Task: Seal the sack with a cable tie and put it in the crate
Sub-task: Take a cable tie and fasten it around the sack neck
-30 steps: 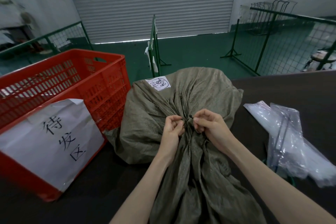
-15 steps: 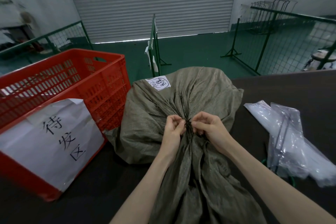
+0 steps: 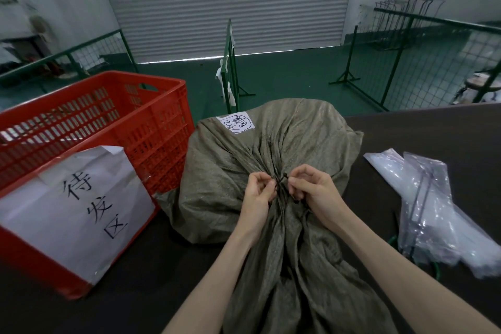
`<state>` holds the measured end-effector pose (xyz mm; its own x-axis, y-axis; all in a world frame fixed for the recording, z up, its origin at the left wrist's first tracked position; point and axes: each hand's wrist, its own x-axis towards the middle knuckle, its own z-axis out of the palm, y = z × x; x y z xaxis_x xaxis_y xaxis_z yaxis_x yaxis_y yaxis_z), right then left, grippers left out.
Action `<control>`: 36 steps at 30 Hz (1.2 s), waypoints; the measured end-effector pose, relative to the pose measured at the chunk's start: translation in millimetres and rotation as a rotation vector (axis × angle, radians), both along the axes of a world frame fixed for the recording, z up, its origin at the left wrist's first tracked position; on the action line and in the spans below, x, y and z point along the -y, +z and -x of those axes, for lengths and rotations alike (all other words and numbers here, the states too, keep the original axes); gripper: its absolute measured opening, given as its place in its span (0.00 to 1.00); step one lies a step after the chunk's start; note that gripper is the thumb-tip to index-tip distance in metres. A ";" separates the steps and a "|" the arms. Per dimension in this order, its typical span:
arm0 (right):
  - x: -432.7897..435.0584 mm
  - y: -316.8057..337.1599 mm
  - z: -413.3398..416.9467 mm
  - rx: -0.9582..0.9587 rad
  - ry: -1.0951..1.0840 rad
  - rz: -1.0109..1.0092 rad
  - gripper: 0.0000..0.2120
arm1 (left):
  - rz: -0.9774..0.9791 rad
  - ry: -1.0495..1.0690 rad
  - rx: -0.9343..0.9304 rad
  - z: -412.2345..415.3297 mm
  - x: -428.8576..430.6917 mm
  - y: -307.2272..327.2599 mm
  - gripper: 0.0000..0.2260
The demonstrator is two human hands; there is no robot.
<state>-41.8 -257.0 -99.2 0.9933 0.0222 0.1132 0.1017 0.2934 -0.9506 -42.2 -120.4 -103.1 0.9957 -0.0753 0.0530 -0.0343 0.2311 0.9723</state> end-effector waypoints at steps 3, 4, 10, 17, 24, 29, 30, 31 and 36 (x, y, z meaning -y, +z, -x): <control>-0.3 0.9 -0.3 0.003 0.014 0.017 0.05 | -0.008 0.000 0.002 0.1 -0.1 -0.4 0.10; -0.3 1.3 -0.2 0.002 0.017 0.017 0.05 | -0.011 0.001 0.001 0.2 0.0 -0.6 0.10; -0.4 2.6 1.4 -0.005 0.015 -0.009 0.06 | -0.056 0.011 -0.001 -0.3 -0.7 -1.4 0.09; -1.8 3.6 1.2 -0.006 0.030 0.117 0.09 | -0.070 0.005 0.016 1.2 -0.5 0.2 0.09; -1.3 1.1 -0.1 -0.036 0.021 0.009 0.07 | -0.094 0.010 -0.003 -0.1 -2.7 -4.8 0.09; 0.8 2.2 1.4 -0.065 0.042 -0.039 0.07 | -0.109 0.015 -0.014 -1.3 -2.5 -7.0 0.09; 0.1 2.8 1.5 -0.068 0.042 -0.012 0.08 | -0.107 0.016 -0.016 -1.6 -2.3 -7.4 0.09; -0.7 3.0 1.2 -0.072 0.039 0.005 0.08 | -0.101 0.018 -0.018 -1.5 -2.2 -7.2 0.09; -1.5 2.6 0.3 -0.082 0.029 0.008 0.08 | -0.068 0.004 -0.014 0.9 -3.7 -4.2 0.09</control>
<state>-42.1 -255.5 -96.6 0.9982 0.0515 0.0307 0.0147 0.2875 -0.9577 -43.1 -116.7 -107.3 0.9967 -0.0739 0.0338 -0.0213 0.1647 0.9861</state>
